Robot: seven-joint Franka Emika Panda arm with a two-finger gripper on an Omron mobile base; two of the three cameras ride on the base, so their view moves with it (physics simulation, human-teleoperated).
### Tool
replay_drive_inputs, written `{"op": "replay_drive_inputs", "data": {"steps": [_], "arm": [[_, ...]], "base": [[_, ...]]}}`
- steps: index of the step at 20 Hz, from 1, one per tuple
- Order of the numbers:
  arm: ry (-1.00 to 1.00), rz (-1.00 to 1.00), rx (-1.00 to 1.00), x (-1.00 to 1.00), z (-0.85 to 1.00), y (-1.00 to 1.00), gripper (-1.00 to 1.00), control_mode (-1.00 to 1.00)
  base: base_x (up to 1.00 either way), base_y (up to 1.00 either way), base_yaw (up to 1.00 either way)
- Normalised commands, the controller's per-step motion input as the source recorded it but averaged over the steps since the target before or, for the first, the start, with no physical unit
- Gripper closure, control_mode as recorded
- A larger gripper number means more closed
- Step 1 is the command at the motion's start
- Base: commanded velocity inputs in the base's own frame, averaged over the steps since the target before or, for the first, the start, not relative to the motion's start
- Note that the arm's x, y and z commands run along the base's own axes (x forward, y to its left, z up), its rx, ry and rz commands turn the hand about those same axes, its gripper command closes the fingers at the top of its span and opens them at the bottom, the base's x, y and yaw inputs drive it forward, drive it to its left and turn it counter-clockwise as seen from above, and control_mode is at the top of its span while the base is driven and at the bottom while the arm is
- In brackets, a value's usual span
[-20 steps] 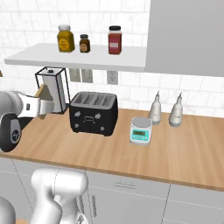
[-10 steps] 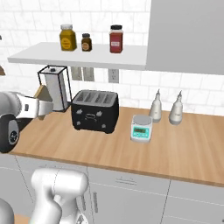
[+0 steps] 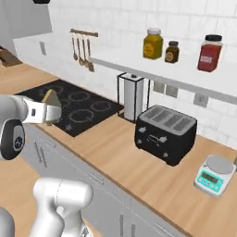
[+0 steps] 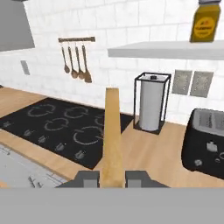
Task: Start the toaster. Once the lever pops up, take the bread to the plate on the dining counter.
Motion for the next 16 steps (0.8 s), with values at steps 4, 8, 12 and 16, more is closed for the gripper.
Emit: {"op": "replay_drive_inputs", "data": {"steps": [4, 8, 12, 16], "arm": [[0.0, 0.0, 0.0, 0.0, 0.0, 0.0, 1.0, 1.0], [0.0, 0.0, 0.0, 0.0, 0.0, 0.0, 1.0, 1.0], [0.0, 0.0, 0.0, 0.0, 0.0, 0.0, 1.0, 1.0], [0.0, 0.0, 0.0, 0.0, 0.0, 0.0, 1.0, 1.0]], "base": [[-0.19, 0.0, 1.0], [-0.19, 0.0, 1.0], [-0.2, 0.0, 1.0], [-0.19, 0.0, 1.0]]}}
